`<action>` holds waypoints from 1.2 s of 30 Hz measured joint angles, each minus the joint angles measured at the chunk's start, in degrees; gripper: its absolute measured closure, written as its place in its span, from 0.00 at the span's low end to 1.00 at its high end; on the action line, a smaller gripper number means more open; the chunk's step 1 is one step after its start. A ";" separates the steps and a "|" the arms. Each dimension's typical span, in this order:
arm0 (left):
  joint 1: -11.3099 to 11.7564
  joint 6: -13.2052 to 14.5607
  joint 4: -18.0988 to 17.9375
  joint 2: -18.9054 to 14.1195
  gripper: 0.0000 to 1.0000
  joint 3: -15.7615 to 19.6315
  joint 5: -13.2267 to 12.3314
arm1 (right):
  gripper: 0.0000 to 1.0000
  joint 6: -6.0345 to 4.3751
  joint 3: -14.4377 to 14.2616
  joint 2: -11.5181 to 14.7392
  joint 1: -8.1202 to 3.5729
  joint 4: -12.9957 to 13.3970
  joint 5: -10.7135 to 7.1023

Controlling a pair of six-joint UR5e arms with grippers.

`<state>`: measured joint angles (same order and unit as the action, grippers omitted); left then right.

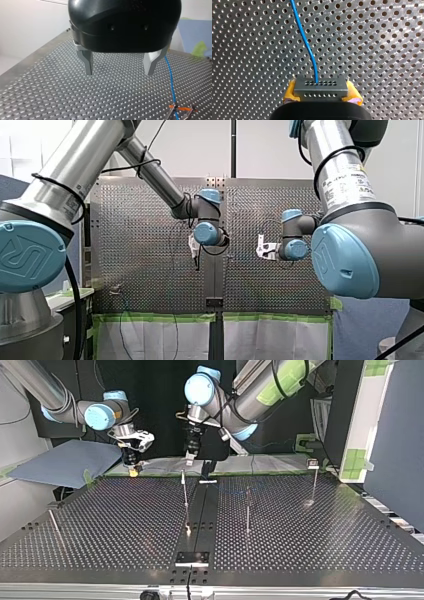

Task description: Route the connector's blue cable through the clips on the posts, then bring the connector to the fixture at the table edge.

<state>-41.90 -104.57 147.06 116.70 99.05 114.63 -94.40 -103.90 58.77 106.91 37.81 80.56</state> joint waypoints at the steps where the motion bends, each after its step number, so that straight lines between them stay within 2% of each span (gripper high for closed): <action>1: 0.07 -0.40 -0.15 -0.41 0.00 0.41 0.03 | 1.00 -0.01 0.01 0.00 0.00 0.00 -0.01; 15: 0.13 -6.53 -5.83 -6.91 0.00 6.90 -0.24 | 1.00 -0.02 0.01 0.00 0.11 -0.18 -0.05; 23: 0.37 -7.19 -7.95 -10.18 0.00 10.17 -0.21 | 1.00 -0.15 0.01 0.00 0.27 -0.18 -0.24; 30: 0.62 -9.11 -11.01 -13.33 0.00 13.33 -0.10 | 1.00 -0.18 0.01 0.00 0.33 -0.18 -0.57; 36: 0.76 -9.23 -12.77 -16.01 0.00 16.01 0.01 | 1.00 -0.18 0.03 0.00 0.35 -0.18 -0.65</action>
<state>-41.13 -113.80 134.29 100.69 115.05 114.64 -94.59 -103.87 58.77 107.26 37.64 79.91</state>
